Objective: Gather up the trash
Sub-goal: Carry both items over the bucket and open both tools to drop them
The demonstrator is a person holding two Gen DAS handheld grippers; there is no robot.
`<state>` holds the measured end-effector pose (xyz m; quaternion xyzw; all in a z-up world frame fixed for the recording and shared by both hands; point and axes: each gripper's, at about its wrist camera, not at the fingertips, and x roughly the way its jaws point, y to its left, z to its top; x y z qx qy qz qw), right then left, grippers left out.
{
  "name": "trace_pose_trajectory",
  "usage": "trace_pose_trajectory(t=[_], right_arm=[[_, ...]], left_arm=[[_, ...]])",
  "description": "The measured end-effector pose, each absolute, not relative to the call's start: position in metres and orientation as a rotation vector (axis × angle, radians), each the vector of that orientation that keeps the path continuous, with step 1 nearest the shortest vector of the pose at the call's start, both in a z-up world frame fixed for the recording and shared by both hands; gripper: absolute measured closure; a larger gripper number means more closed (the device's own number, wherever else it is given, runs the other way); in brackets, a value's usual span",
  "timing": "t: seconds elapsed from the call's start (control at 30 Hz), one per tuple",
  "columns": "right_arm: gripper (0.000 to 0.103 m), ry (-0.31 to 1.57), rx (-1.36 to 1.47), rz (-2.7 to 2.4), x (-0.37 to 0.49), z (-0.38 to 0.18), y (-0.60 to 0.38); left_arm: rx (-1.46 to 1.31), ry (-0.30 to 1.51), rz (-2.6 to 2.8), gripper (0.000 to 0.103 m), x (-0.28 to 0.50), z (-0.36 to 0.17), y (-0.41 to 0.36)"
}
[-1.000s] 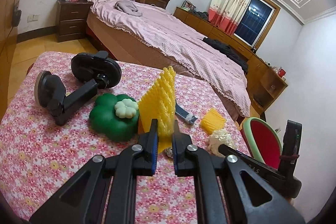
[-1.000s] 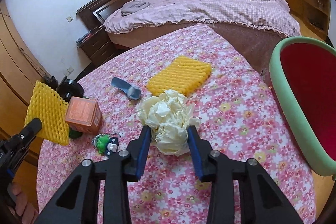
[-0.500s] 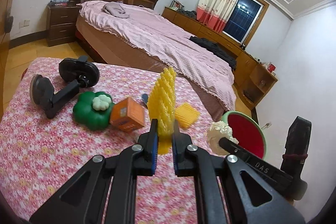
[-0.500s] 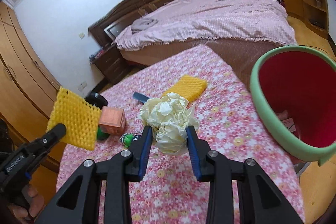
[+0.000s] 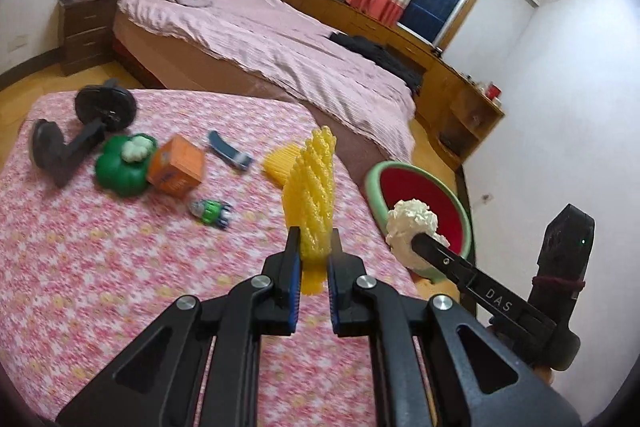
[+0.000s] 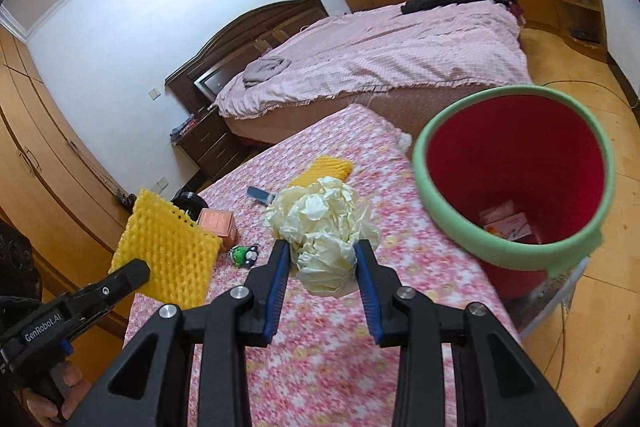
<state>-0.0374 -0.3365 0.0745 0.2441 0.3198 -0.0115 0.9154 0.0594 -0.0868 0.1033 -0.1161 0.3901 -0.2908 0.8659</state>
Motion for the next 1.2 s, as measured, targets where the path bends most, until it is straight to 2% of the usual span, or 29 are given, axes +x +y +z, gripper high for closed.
trace_pose_trajectory(t=[0.7,1.2], right_arm=[[0.067,0.6,0.569,-0.156,-0.066,0.084,-0.406],[0.067,0.604,0.62,-0.268,-0.061,0.063,-0.468]], left_arm=[[-0.183,0.793,-0.727,0.093,0.076,0.121,-0.155],[-0.109,0.853,-0.843,0.093,0.1,0.093,-0.239]])
